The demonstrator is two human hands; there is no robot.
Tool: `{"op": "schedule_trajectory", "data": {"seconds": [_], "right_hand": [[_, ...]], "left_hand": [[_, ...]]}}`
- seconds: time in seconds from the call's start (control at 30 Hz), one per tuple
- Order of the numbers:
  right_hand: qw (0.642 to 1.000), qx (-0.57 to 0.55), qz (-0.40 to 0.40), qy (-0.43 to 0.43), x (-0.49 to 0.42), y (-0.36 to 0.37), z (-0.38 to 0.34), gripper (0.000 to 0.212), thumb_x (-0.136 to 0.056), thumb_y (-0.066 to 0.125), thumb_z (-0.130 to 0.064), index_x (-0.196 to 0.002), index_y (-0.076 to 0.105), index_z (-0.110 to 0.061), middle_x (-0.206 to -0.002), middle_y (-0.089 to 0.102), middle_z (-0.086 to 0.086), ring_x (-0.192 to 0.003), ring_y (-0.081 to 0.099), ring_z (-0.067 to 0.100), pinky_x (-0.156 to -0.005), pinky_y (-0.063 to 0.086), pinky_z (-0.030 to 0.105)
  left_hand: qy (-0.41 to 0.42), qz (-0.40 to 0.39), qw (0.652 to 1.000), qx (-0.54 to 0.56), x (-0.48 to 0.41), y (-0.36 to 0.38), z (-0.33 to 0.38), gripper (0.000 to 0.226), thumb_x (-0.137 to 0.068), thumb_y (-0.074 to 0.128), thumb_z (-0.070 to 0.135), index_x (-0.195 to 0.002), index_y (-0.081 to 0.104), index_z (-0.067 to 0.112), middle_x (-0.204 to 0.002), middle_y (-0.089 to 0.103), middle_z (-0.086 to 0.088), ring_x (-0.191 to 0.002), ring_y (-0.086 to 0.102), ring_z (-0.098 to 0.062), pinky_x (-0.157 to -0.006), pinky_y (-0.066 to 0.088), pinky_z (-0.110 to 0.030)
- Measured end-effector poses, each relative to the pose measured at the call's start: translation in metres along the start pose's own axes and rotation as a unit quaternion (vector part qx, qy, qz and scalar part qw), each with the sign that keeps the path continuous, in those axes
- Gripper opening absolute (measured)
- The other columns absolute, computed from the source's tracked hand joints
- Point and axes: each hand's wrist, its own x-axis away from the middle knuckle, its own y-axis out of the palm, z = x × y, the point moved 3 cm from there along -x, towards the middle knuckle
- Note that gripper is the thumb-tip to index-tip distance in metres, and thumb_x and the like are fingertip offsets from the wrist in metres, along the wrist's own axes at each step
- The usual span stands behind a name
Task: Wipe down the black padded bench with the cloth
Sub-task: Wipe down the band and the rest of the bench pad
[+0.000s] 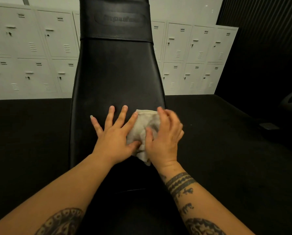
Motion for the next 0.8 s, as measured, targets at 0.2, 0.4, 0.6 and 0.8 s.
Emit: {"op": "schedule_trajectory", "data": {"seconds": [0.2,0.4,0.6,0.8], "right_hand": [[0.977,0.042,-0.185,-0.096,0.023,0.031,0.010,0.067,-0.098,0.040,-0.047,-0.155,0.030,-0.012,-0.164,0.023,0.009,-0.152,0.017,0.020,-0.115,0.021,0.037],[0.961,0.039,-0.225,-0.158,-0.025,0.034,0.011,0.075,-0.092,0.051,-0.045,-0.157,0.025,-0.018,-0.168,0.005,0.003,-0.153,-0.007,0.017,-0.123,-0.001,0.049],[0.968,0.087,-0.211,-0.106,-0.078,0.058,-0.013,0.079,-0.094,0.043,-0.042,-0.159,0.010,-0.010,-0.167,-0.002,0.011,-0.153,-0.010,0.025,-0.122,-0.006,0.054],[0.896,0.069,-0.276,-0.341,0.027,0.042,0.002,0.077,-0.092,0.054,-0.041,-0.158,0.023,-0.017,-0.167,0.012,0.005,-0.154,0.002,0.020,-0.120,0.008,0.059]], "left_hand": [[0.027,0.000,0.999,0.020,0.004,-0.006,-0.009,0.088,-0.085,0.043,0.066,-0.159,-0.001,0.050,-0.170,-0.012,0.017,-0.155,-0.022,-0.020,-0.112,-0.024,-0.069],[0.013,-0.012,0.995,0.100,0.005,-0.013,-0.019,0.088,-0.085,0.032,0.042,-0.161,-0.011,0.034,-0.170,0.007,0.017,-0.149,-0.022,0.001,-0.116,-0.028,-0.055],[-0.015,0.007,0.984,0.176,0.005,-0.017,-0.014,0.089,-0.083,0.030,0.029,-0.163,-0.009,0.031,-0.170,0.014,0.012,-0.154,-0.005,0.000,-0.119,-0.025,-0.052],[-0.092,0.185,0.960,0.188,0.000,-0.045,-0.019,0.072,-0.099,0.038,0.027,-0.163,0.006,0.030,-0.157,0.045,0.004,-0.142,0.042,-0.014,-0.124,0.008,-0.056]]}}
